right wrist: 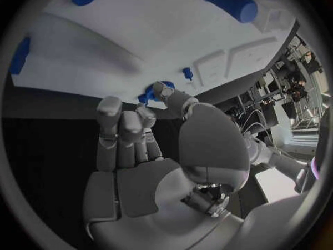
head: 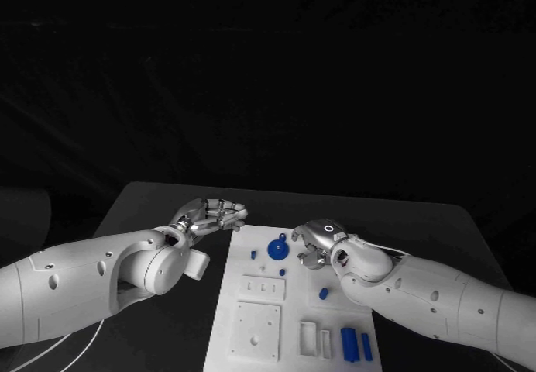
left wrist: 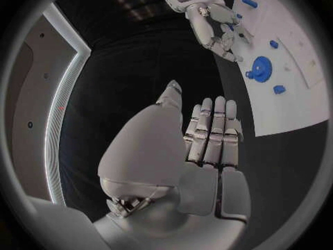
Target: Assemble the parts on the task board
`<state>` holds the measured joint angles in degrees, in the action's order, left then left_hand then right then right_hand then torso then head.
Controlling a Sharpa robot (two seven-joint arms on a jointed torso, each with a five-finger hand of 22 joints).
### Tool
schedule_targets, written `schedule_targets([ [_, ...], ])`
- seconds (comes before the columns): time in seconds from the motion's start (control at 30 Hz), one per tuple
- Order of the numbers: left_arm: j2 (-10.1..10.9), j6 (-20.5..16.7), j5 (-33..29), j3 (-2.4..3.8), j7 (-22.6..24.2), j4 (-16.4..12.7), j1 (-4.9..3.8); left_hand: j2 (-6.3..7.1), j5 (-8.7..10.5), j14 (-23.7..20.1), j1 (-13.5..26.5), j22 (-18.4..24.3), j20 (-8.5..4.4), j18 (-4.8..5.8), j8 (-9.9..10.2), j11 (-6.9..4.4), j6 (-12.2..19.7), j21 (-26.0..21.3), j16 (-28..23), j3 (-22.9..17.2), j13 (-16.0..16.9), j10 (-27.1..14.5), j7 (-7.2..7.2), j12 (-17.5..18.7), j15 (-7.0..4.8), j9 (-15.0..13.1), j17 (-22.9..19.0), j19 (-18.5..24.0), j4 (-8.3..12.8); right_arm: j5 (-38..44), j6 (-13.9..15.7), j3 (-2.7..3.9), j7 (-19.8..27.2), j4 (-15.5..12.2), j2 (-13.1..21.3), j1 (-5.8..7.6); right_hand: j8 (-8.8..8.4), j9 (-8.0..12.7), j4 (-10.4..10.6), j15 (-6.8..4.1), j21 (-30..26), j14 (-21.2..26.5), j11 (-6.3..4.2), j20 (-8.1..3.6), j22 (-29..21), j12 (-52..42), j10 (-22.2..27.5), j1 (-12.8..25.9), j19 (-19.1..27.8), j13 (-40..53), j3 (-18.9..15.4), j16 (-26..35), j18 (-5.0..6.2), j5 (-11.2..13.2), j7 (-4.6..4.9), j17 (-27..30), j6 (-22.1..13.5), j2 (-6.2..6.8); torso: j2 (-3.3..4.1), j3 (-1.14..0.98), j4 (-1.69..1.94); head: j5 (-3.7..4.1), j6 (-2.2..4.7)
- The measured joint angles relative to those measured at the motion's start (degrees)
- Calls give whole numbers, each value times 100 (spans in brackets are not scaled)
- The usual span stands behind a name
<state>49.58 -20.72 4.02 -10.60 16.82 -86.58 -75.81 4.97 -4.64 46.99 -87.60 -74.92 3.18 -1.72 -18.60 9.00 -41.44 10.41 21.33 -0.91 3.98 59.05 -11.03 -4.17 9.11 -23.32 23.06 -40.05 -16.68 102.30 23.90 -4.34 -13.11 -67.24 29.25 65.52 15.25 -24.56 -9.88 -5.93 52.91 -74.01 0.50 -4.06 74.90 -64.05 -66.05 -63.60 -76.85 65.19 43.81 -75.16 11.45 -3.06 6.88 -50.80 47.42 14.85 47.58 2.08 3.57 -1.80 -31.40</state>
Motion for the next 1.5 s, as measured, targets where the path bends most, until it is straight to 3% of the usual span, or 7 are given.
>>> schedule_targets([
  [0.23,37,0,0,0,6,2,0,0,0,0,0,0,0,0,0,0,0,0,0,0,0,0,0,0,0,0,0,0,0,-773,222,253,579,-390,593,66,28,-13,19,22,0,-22,0,5,0,0,0,86,4,-8,-102,28,0,-24,32,-22,51,86,-4,-6,-18,41,46],
  [0.43,44,-18,0,-1,26,4,1,0,0,111,0,1,0,0,0,14,0,0,105,0,6,14,0,0,-15,0,14,0,0,-1564,240,263,1476,-244,1023,183,32,-23,-193,121,-72,61,136,58,0,4,136,208,187,-25,-409,161,-2,-311,106,-13,41,-40,-28,-43,-79,13,58],
  [0.6,28,-19,0,-1,36,13,1,0,0,125,0,1,0,1,0,-1,0,0,107,0,12,67,0,-6,-19,-1,25,0,0,-2150,216,258,1976,-2,1195,179,32,-22,-302,122,-72,62,146,96,5,4,187,251,229,-32,-667,188,-1,-526,114,-10,33,-83,-53,-76,-129,7,53],
  [0.73,27,-19,0,-5,44,21,4,0,0,278,0,1,-31,16,0,-43,-20,0,229,0,73,331,20,-137,-51,-1,72,-32,0,-2470,166,258,2201,173,1261,177,32,-22,-398,123,-72,63,166,80,5,4,207,284,251,-40,-828,189,-3,-693,114,-31,33,-116,-71,-113,-163,22,48],
  [1.03,24,-12,-3,-7,55,45,12,0,0,278,0,-3,-31,-55,0,-51,-32,0,240,0,73,339,8,-137,-50,4,78,-32,0,-2800,37,257,2426,507,1320,48,32,-14,-482,127,-72,67,156,79,4,4,238,322,267,-45,-1006,210,-4,-805,115,-60,32,-155,-101,-177,-214,119,8],
  [1.17,19,7,-7,-7,55,44,13,0,0,277,0,-3,-31,-54,0,-51,-41,0,240,0,72,339,-1,-137,-50,4,79,-32,0,-2840,-25,257,2443,567,1369,-23,32,-8,-504,145,-71,85,175,75,4,-23,257,350,291,-52,-1076,210,-5,-860,115,-70,32,-182,-107,-192,-229,151,-16],
  [1.5,25,53,-13,-7,48,45,19,0,0,277,0,-3,-31,-51,0,-51,-41,0,263,0,72,339,-1,-137,-51,4,83,-32,0,-2844,-126,254,2443,875,1230,-257,32,10,-536,146,-71,87,156,78,3,-23,278,372,307,-58,-1140,210,-8,-826,141,-96,6,-204,-107,-185,-235,204,-60],
])
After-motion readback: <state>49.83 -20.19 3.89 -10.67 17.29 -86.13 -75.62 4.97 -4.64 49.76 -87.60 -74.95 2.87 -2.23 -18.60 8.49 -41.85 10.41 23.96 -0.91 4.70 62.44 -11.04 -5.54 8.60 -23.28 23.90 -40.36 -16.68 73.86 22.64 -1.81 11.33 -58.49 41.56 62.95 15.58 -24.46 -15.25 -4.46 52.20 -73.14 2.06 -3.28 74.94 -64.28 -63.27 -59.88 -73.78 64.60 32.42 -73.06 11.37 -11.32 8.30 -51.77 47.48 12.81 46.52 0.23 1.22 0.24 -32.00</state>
